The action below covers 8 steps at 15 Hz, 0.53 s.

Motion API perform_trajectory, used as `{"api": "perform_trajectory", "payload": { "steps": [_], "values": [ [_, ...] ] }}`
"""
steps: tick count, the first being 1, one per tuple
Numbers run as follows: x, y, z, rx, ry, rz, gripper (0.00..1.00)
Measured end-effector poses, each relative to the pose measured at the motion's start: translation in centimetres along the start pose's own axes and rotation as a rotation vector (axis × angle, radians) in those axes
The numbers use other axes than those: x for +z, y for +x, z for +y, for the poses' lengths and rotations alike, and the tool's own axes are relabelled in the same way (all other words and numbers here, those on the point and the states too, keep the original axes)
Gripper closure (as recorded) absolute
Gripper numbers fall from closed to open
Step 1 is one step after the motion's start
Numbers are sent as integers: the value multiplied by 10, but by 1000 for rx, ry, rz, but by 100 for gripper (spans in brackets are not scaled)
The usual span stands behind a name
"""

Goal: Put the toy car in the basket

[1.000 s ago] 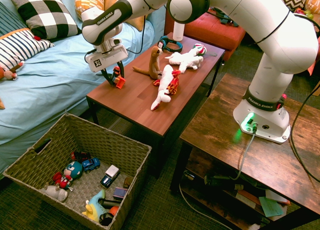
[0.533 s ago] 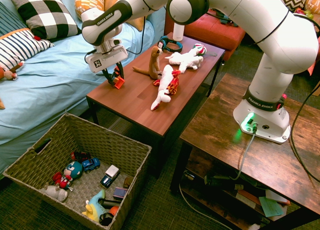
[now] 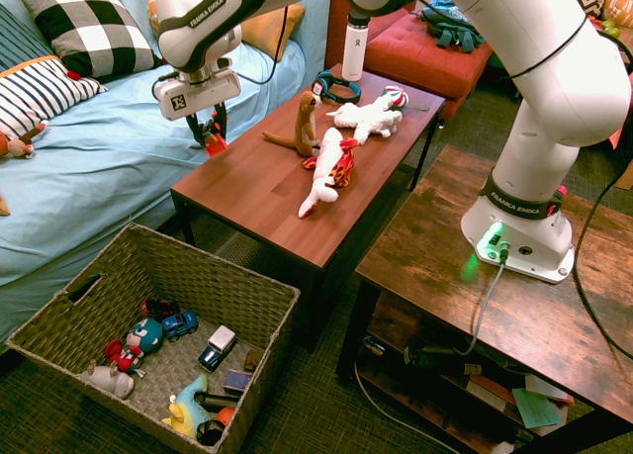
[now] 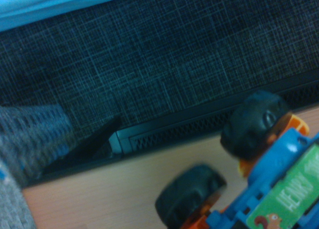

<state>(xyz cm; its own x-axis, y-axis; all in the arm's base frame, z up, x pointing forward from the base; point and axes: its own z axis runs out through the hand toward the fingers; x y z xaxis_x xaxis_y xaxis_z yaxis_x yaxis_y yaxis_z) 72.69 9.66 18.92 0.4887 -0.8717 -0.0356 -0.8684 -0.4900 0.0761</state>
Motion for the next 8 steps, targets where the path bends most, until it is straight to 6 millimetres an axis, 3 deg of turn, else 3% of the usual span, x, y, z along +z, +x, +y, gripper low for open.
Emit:
{"api": "perform_trajectory", "payload": {
  "steps": [2, 3, 4, 6, 7, 8],
  "values": [
    [-33, -27, 0, -30, 37, 45, 100],
    [-56, -54, -2, -59, 45, 83, 100],
    [-84, -92, -6, -98, 59, 131, 100],
    [-141, -188, -13, -191, 63, 216, 100],
    [-161, -239, -17, -248, 53, 243, 100],
    [-168, -284, -21, -305, 38, 254, 100]
  ]
}}
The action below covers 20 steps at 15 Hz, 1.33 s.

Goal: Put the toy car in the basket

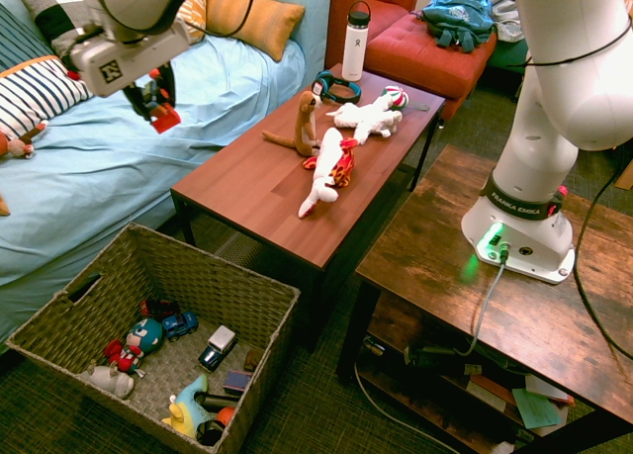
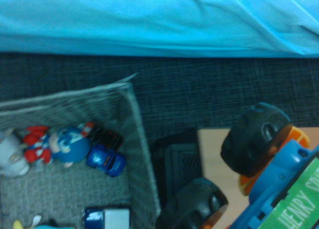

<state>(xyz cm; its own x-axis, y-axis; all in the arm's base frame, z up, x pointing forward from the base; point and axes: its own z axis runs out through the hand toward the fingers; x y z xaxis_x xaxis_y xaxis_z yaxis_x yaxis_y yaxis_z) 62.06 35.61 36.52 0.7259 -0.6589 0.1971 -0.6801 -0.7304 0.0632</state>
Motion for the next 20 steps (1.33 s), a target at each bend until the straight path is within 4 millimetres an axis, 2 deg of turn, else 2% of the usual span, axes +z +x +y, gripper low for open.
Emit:
{"api": "perform_trajectory", "payload": {
  "steps": [1, 2, 4, 5, 6, 7, 11, 16, 18, 20],
  "values": [
    [-2, -34, -18, -55, -7, -7, 100],
    [11, -59, -34, -99, -14, -19, 100],
    [54, -82, -56, -151, -49, -41, 100],
    [70, -85, -64, -165, -61, -53, 0],
    [79, -87, -70, -173, -73, -72, 0],
    [78, -87, -75, -187, -83, -83, 0],
    [51, -90, -83, -224, -92, -91, 0],
    [50, -79, -83, -212, -90, -90, 0],
    [48, -60, -81, -180, -67, -84, 0],
    [47, -18, -68, -106, -36, -91, 0]
  ]
}}
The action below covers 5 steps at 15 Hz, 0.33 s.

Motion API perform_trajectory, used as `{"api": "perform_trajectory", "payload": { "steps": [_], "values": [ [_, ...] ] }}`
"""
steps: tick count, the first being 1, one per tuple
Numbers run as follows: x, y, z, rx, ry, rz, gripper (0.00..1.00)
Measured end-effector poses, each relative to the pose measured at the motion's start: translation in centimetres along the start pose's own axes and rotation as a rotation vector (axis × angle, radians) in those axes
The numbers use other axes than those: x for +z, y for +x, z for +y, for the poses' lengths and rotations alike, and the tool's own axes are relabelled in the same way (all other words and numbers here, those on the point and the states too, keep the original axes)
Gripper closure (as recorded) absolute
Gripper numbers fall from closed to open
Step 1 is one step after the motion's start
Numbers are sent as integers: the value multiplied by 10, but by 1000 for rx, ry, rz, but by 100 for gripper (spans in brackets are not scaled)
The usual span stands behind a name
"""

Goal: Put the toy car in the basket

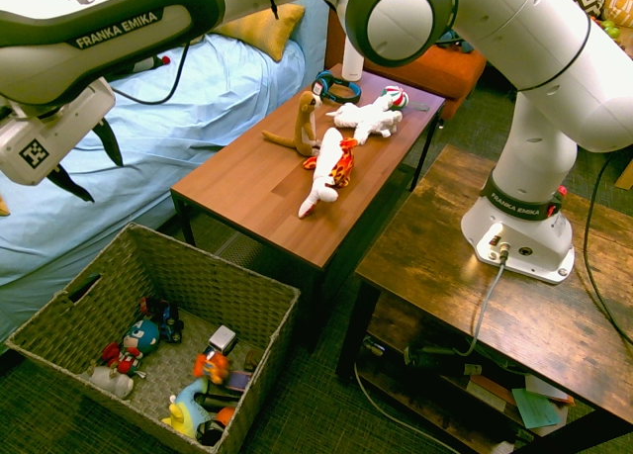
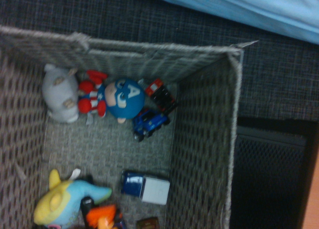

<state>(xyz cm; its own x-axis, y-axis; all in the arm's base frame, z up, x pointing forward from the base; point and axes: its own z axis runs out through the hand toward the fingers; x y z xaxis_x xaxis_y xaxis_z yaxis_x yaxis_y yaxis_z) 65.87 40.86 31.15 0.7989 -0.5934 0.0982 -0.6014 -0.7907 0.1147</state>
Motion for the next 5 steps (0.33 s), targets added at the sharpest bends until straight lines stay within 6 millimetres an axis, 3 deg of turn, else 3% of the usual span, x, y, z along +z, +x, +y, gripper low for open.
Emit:
{"api": "perform_trajectory", "payload": {
  "steps": [3, 5],
  "values": [
    [1, 65, 41, 114, 35, -36, 0],
    [18, 90, 63, 178, 58, -60, 0]
  ]
}}
